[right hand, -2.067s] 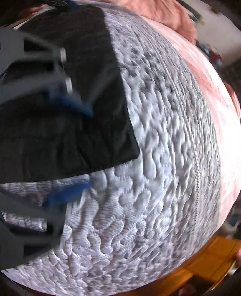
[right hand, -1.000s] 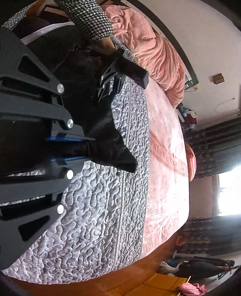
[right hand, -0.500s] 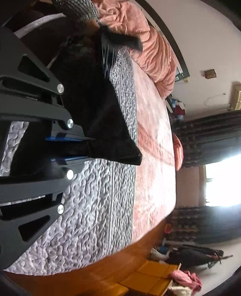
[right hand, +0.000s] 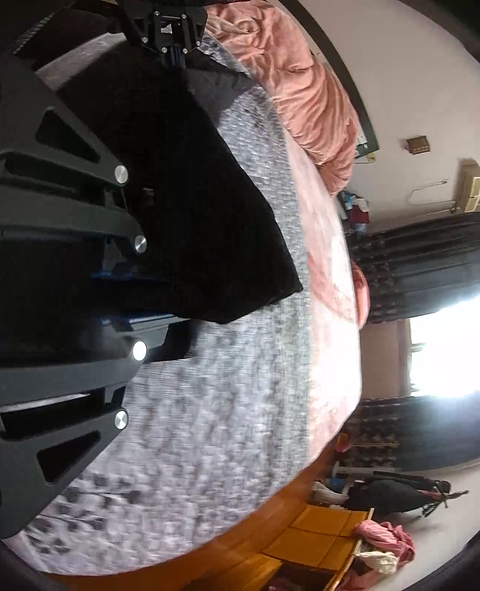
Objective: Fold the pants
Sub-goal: 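Lift the waistband with both tools and fold it over toward the hems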
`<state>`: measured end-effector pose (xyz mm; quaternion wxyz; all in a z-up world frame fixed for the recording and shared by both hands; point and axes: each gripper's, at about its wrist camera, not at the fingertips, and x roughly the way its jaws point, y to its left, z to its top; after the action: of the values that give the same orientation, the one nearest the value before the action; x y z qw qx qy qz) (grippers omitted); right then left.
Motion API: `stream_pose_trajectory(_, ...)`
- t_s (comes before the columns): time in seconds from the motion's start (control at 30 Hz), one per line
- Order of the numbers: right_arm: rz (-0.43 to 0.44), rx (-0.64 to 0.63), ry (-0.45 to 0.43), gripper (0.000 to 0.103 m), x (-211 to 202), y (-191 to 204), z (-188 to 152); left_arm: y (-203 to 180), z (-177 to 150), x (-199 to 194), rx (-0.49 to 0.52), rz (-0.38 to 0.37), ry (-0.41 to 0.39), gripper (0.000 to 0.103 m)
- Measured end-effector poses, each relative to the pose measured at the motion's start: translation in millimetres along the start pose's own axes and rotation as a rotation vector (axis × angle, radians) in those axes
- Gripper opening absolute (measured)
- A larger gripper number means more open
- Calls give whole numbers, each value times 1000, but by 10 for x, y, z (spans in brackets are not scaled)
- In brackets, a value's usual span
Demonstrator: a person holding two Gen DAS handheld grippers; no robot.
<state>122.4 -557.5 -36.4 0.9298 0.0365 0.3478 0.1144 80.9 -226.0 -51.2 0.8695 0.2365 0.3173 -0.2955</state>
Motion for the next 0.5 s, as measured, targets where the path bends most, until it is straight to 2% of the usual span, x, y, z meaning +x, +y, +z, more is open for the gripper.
stream_pose_trajectory(0.1,-15,5,55,19,-51,36,-305,-186,-198,7,-18,-13,35,3)
stream_pose_trajectory(0.27,-36,51,152,39,-154,52,-808,-530,-593,70,-30,-11,113,3)
stream_pose_trajectory(0.33,-46,71,189,43,-190,28,-999,-625,-728,124,-27,10,129,3)
stream_pose_trajectory(0.5,-82,160,269,44,-286,-107,-1343,-729,-850,200,-54,32,155,3)
